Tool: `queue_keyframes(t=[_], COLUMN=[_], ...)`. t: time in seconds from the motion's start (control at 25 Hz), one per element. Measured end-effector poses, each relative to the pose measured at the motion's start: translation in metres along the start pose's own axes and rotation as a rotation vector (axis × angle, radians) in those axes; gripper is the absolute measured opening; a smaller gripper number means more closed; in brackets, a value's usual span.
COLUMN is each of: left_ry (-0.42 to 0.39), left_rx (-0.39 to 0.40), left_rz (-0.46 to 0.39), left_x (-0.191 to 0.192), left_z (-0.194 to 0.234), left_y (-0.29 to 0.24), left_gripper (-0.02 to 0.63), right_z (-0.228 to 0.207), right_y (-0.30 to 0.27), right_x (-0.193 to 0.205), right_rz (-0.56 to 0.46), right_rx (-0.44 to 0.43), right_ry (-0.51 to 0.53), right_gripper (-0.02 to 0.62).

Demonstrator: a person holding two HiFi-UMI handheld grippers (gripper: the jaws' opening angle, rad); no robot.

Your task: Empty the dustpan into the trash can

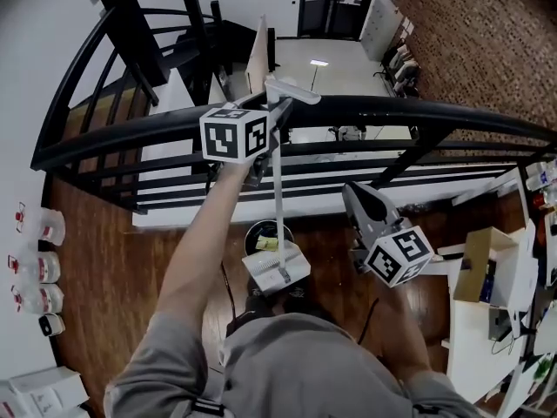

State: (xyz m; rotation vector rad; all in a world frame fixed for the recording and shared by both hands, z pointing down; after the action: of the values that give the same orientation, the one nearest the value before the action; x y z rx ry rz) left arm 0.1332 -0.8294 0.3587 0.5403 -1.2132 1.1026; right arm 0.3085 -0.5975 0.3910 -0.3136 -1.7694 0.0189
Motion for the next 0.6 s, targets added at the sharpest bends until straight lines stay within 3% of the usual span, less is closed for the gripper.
queue_keyframes(t=[0.24,0.6], left_ry=[0.012,-0.001], left_rx=[0.000,0.001], left_rz=[0.005,-0.006], left_x=[0.002,0.005], left_z=[0.008,-0.013], left_y=[-0.003,0.010], left_gripper=[0.221,0.221], right_z=[-0.001,0.002], right_y=[-0.007,0.002], right_x=[0.002,-0.003], right_rz=[0.004,-0.011], right_rx=[-0.001,-0.043], right_ry=[-0.004,0.007], right_gripper=[-0.002,-0.002])
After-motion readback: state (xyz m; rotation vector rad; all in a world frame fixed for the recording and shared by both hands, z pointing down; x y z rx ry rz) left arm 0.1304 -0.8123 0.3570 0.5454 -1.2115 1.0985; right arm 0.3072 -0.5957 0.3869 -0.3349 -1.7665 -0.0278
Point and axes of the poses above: the fingertips, and each gripper's own axes: y backward along the fingers, z to its left, x out of its underside, the point moved 8 cm from there along y, backward along the fingers, and after that the axes turned 13 degrees about x, right-handed, at the moved point
